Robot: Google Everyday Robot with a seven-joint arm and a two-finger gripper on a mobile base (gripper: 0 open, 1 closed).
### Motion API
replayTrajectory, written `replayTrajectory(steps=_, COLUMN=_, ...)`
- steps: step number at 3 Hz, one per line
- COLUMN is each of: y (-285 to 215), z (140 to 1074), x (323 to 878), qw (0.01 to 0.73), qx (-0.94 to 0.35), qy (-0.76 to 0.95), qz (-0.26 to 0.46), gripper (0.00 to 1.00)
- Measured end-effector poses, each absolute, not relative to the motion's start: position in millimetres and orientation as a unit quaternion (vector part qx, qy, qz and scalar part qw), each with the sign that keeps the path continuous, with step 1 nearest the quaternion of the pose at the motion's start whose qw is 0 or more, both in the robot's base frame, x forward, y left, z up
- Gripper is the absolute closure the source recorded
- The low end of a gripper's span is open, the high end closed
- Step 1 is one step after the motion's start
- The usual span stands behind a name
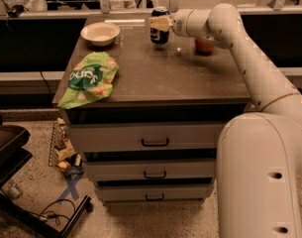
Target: Pick pepsi can
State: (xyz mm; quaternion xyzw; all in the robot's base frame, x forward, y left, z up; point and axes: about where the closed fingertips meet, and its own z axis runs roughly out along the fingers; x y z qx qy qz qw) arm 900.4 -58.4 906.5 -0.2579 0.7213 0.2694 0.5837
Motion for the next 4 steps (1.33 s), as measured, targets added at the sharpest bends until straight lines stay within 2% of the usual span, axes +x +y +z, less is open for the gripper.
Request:
replayTrajectory(steps=3, y=-96, z=1055, x=833, qw=0.641, qx=-0.262, qy=0.671, qz=0.265, gripper=1.00)
replayTrajectory(steps=4, y=-96, z=1055, x=833, qw=0.641, qx=-0.262, qy=0.671, qz=0.265, gripper=1.00)
